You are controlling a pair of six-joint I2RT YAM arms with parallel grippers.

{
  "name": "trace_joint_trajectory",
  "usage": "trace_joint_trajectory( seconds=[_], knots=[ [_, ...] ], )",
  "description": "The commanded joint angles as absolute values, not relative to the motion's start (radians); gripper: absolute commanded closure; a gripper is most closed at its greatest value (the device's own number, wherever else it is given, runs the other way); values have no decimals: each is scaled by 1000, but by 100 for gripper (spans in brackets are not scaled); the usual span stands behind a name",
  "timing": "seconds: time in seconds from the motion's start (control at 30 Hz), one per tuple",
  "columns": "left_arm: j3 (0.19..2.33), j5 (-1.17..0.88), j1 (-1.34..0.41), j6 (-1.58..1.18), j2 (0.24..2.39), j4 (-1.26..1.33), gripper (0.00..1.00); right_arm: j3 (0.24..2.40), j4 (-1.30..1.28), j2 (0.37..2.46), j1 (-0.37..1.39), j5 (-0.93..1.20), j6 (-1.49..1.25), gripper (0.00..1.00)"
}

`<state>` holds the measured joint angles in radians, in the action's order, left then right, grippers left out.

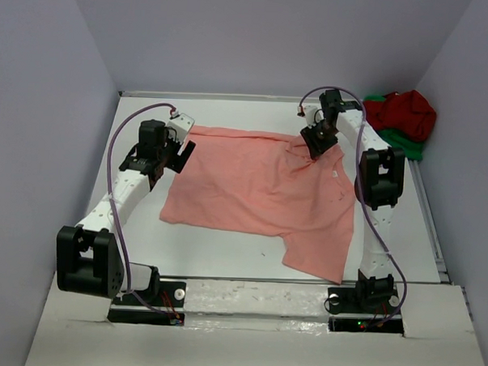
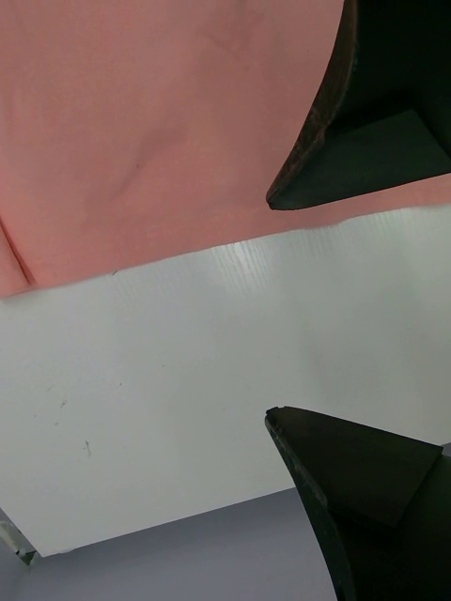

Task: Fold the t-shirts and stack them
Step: Flatten out the tshirt

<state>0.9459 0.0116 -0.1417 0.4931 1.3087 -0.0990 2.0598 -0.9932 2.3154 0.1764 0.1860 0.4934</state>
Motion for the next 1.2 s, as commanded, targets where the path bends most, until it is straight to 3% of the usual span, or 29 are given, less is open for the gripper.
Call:
trace_joint_trajectory(
  seconds=[0.0,0.27,0.43,1.17],
  knots=[
    [934,9,-133,495,1267,-75,1,2065,-954,2338,176,160,491,48],
    [931,6,-133,497,1269,-78,1,2079,-953,2356,176,153,488,74],
    [931,5,-133,495,1266,-80,1,2089,-953,2352,186,140,483,100],
    [939,-23,-133,492,1233,-106,1,2227,-908,2171,186,230,433,100]
  ],
)
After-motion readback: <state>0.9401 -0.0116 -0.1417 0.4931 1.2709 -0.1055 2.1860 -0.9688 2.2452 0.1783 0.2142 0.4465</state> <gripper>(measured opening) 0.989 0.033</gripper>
